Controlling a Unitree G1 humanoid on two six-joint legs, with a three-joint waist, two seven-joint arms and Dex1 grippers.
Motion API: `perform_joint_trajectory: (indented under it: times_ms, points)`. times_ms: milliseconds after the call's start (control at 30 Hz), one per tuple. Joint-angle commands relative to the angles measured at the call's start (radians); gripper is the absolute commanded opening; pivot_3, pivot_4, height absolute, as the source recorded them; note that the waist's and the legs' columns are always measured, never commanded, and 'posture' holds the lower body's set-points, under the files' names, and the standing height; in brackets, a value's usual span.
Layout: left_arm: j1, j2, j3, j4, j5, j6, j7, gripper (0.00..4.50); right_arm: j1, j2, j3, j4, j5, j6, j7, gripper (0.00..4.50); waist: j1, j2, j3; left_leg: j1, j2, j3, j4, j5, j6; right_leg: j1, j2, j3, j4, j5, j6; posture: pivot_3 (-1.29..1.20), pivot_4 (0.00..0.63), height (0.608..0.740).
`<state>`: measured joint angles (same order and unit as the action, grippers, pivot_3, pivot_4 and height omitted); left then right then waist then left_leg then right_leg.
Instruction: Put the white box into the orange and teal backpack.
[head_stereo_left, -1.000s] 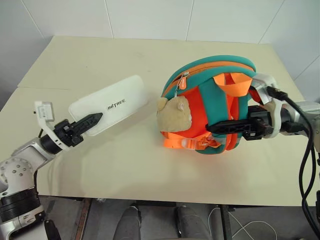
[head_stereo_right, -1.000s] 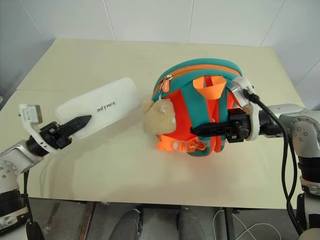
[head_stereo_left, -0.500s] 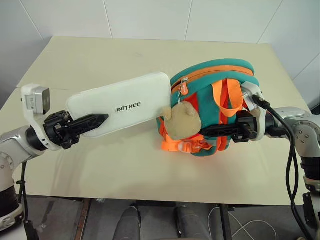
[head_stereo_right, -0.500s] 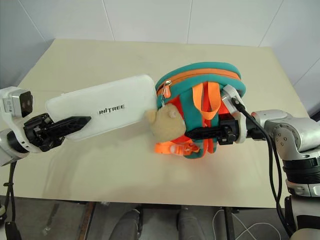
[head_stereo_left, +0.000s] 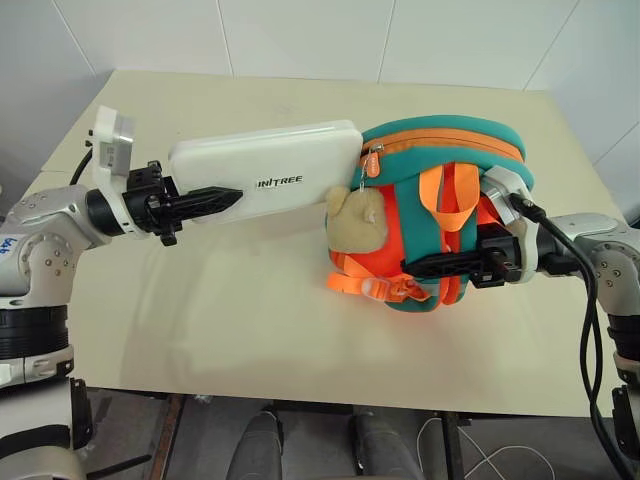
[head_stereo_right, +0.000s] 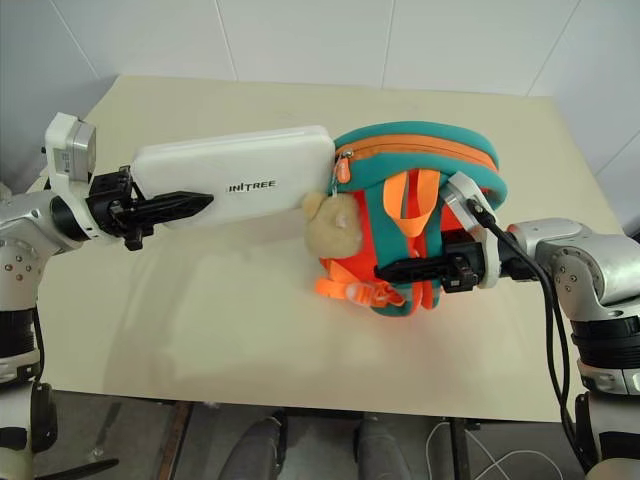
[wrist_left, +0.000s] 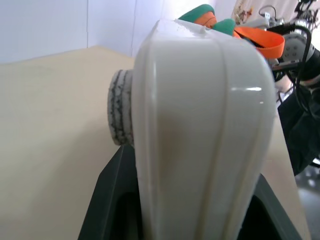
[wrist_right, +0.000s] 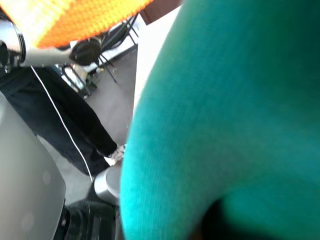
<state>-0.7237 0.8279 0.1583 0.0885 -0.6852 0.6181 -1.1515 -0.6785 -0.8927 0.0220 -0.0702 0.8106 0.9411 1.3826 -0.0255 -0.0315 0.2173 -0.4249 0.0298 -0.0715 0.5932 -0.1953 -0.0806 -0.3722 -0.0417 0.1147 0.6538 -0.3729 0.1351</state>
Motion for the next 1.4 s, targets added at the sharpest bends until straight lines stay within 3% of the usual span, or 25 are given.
perform_joint_trajectory:
  times_ms: [33, 167, 500, 1267, 1400]
  points:
    - [-0.038, 0.007, -0.09, 0.011, 0.084, -0.056, -0.067, 1.24, -0.012, -0.022, 0.003, -0.017, -0.002, -0.006, 0.043, 0.03, 0.0, 0.0, 0.0, 0.0, 0.0, 0.0, 0.0, 0.0, 0.0, 0.0, 0.0, 0.0, 0.0, 0.0, 0.0, 0.0, 0.15, 0.74]
    - [-0.127, -0.024, -0.04, 0.092, 0.04, 0.002, -0.054, 1.24, -0.001, -0.059, 0.002, -0.045, 0.015, 0.011, 0.099, 0.03, 0.002, 0.0, 0.0, 0.0, 0.0, 0.0, 0.001, 0.0, 0.0, 0.001, 0.0, 0.0, 0.001, 0.0, 0.0, 0.0, 0.15, 0.74]
    - [-0.16, -0.003, -0.018, 0.163, 0.067, -0.009, -0.129, 1.24, -0.019, -0.144, 0.018, -0.069, 0.045, 0.043, 0.207, 0.03, -0.003, 0.001, 0.0, -0.002, 0.0, 0.0, 0.001, 0.0, 0.001, -0.002, 0.0, 0.0, 0.002, -0.001, 0.0, 0.0, 0.15, 0.74]
    - [-0.189, 0.017, -0.026, 0.233, 0.156, -0.155, -0.208, 1.24, -0.088, -0.117, -0.039, -0.024, 0.121, 0.109, 0.136, 0.03, -0.005, 0.001, 0.0, -0.002, 0.001, 0.0, 0.002, 0.0, 0.001, -0.003, 0.0, 0.0, 0.004, -0.001, 0.0, 0.0, 0.15, 0.74]
    - [-0.188, 0.01, -0.034, 0.276, 0.221, -0.286, -0.205, 1.24, -0.106, -0.111, -0.055, -0.015, 0.133, 0.12, 0.118, 0.03, -0.006, 0.001, 0.0, -0.002, 0.001, 0.0, 0.002, 0.0, 0.001, -0.003, 0.001, 0.0, 0.004, -0.001, 0.0, 0.0, 0.15, 0.74]
